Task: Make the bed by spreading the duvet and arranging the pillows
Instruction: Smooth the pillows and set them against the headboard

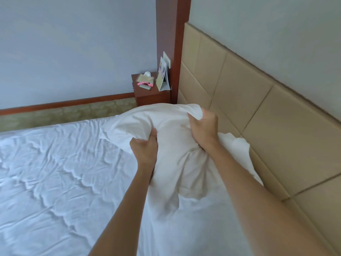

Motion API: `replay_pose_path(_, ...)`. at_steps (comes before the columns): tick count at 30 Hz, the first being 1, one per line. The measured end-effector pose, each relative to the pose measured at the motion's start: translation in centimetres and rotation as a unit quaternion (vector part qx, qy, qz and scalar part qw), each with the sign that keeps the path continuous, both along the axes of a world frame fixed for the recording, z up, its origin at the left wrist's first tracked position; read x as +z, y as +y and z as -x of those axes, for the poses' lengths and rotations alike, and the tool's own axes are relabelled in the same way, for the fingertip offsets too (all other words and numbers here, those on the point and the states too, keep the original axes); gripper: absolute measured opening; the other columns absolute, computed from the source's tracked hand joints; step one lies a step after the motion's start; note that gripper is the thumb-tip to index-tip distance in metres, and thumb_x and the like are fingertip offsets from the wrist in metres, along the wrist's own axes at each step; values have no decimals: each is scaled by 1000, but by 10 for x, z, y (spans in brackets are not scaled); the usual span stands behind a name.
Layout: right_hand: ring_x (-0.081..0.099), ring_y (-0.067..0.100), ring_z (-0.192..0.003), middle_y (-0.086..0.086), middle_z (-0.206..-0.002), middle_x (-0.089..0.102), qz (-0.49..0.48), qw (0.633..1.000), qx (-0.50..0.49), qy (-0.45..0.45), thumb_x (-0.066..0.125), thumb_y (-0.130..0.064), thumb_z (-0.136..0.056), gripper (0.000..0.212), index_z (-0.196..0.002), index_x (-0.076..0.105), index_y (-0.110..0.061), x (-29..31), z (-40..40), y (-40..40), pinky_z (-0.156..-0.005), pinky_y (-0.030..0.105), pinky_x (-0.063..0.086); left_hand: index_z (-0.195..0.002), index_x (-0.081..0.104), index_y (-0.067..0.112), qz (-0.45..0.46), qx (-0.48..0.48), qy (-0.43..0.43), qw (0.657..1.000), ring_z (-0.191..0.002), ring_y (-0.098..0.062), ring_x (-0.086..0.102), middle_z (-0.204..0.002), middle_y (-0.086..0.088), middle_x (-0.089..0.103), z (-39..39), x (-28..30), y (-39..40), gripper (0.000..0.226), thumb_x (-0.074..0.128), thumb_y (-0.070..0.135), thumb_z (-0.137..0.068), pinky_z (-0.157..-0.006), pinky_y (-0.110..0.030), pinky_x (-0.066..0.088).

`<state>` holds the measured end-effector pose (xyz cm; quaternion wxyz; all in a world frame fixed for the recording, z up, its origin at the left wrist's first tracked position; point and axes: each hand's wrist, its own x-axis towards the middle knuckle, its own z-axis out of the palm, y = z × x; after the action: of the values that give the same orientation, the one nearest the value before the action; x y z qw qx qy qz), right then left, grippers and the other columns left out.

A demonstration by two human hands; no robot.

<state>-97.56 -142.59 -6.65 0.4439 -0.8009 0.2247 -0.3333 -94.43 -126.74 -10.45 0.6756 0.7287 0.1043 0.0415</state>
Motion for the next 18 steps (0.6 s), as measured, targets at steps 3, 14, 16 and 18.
replay_pose_path(3,45,25,-59,23,-66,60,10,999,-14,-41,69,-18,-82,33,-68,54,7,36,70,0,-58,43,44,-105,66,-7,13,-8,-15,1000,-93,-25,67,-99,-13,70,61,37,-4,46,76,31,-82,-80,-33,56)
replay_pose_path(14,37,9,-55,-3,-57,45,11,979,-65,-193,65,-13,-87,34,-60,46,-6,86,311,-21,-52,26,34,-104,63,-2,11,-95,-97,991,-88,-17,62,-92,-4,63,264,101,-41,38,76,27,-85,-59,-9,45)
replay_pose_path(16,37,9,-55,-7,-56,42,20,977,-75,-198,64,-13,-88,35,-60,43,-10,79,349,-23,-51,23,34,-112,62,1,23,-119,-95,988,-93,-12,63,-100,0,66,298,96,-45,41,77,28,-84,-70,-10,47)
replay_pose_path(18,39,12,-55,-1,-55,46,20,981,-82,-173,64,-18,-88,37,-59,44,-6,59,384,-27,-50,29,37,-107,60,13,15,-161,-75,984,-84,-1,60,-94,13,64,330,76,-45,30,75,27,-85,-73,-10,47)
